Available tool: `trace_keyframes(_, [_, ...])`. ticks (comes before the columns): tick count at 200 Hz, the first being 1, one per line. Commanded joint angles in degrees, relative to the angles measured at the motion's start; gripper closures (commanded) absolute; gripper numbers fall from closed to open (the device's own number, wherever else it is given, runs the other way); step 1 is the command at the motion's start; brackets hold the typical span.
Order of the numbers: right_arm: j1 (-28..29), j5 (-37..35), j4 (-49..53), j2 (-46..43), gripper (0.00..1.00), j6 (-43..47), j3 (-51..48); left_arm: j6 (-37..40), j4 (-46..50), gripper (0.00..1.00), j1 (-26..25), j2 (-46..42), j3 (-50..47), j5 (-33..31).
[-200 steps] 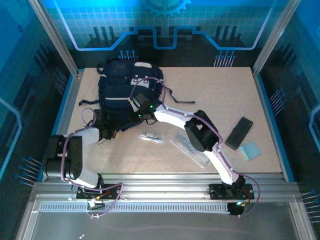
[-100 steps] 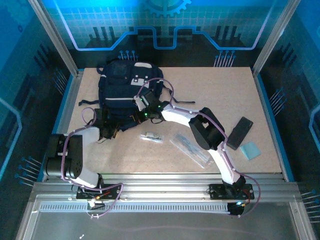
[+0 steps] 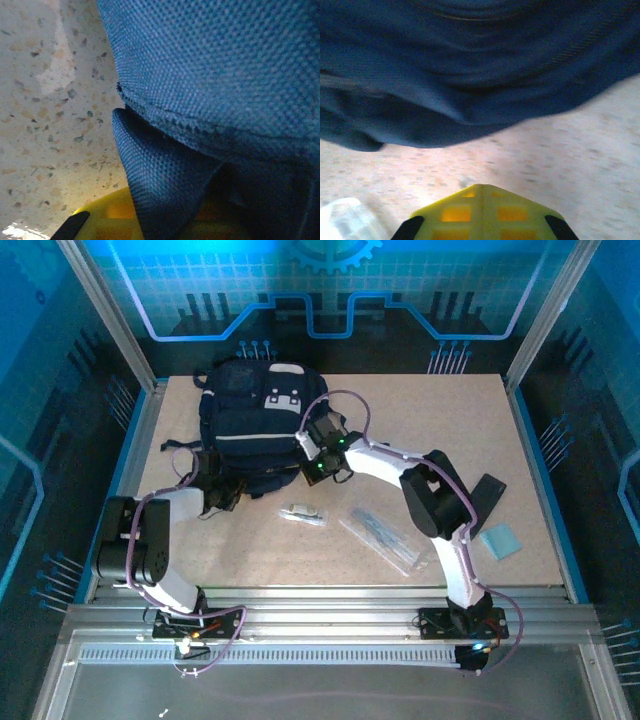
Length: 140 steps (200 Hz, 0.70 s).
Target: Pack books, pencil case, and school supplies into a backpack
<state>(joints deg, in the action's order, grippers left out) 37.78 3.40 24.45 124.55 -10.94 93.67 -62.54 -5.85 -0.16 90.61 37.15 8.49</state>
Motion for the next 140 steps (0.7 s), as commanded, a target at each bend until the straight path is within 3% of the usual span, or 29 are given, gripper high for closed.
trace_keyframes(1, [-0.51, -0.44, 2.48, -1.93, 1.00, 1.87, -0.33, 1.72, -2.62, 1.00, -0.08, -1.38, 2.45, 0.81])
trace_keyframes(29, [-0.25, 8.24, -0.74, -3.68, 1.00, 2.62, -1.27, 2.42, -1.32, 1.00, -0.09, -3.03, 2.01, 1.38])
trace_keyframes(58, [0.51, 18.76, -6.16, -3.08, 0.67, -2.15, -0.68, 2.78, -0.66, 1.00, -0.10, -4.72, 0.58, 1.79])
trace_keyframes(79, [1.65, 22.76, -10.02, -1.07, 0.52, -6.78, 0.30, 2.29, -0.93, 1.00, -0.14, -5.64, -0.30, 2.16])
trace_keyframes(122, [1.95, 21.48, -19.21, 2.15, 0.37, -14.41, -0.23, 2.07, -1.18, 1.00, -1.06, -6.41, -0.30, 3.20])
trace_keyframes(140, [1.77, 21.39, -20.56, 4.39, 0.35, -15.46, 2.11, 2.01, -1.18, 1.00, -1.59, -6.30, -0.14, 3.42])
